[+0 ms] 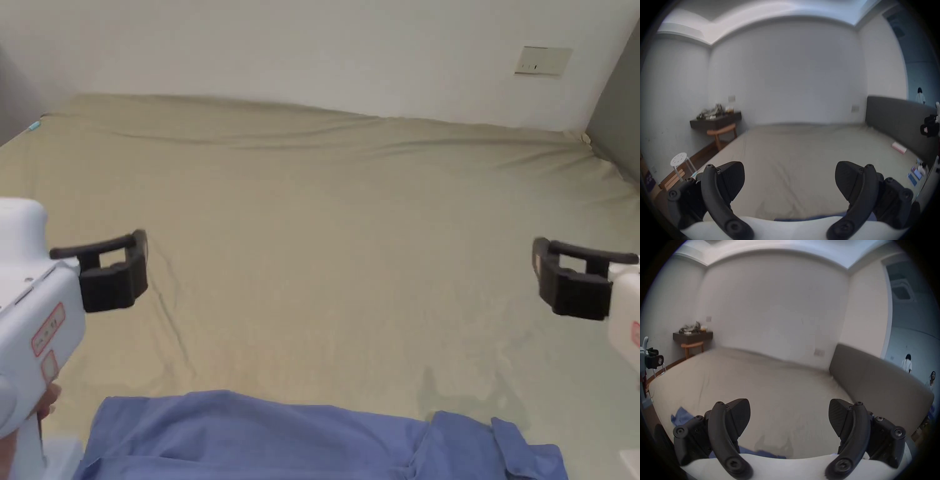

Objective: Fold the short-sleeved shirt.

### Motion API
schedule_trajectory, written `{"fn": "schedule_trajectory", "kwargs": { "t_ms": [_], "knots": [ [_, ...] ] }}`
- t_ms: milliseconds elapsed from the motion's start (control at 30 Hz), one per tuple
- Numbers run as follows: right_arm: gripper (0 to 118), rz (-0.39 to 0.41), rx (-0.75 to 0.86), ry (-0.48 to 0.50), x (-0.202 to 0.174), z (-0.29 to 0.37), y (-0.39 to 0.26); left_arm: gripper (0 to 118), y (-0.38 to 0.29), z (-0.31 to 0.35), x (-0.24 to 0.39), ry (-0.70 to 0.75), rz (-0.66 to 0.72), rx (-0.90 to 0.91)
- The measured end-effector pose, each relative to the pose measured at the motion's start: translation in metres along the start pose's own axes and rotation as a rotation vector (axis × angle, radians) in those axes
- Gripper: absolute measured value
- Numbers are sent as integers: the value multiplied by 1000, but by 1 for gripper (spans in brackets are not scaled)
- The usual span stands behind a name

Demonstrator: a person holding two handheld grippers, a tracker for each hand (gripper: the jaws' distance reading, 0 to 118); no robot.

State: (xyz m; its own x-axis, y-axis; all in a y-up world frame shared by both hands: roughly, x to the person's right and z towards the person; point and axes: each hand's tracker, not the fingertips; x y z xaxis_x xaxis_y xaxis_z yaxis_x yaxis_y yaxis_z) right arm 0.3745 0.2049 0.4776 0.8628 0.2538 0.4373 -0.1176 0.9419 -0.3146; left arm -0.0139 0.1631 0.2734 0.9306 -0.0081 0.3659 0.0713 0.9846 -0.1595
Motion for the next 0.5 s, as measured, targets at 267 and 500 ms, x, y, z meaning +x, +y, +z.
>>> {"fn": "schedule_trajectory", "kwargs": {
  "t_ms": [267, 500],
  "knots": [
    [36, 83, 120, 61, -82, 24, -4, 14, 10, 23, 62, 6, -110, 154],
    [2, 61, 129, 81, -90, 21, -10, 0, 4, 35, 85, 15, -128, 205]
  ]
}}
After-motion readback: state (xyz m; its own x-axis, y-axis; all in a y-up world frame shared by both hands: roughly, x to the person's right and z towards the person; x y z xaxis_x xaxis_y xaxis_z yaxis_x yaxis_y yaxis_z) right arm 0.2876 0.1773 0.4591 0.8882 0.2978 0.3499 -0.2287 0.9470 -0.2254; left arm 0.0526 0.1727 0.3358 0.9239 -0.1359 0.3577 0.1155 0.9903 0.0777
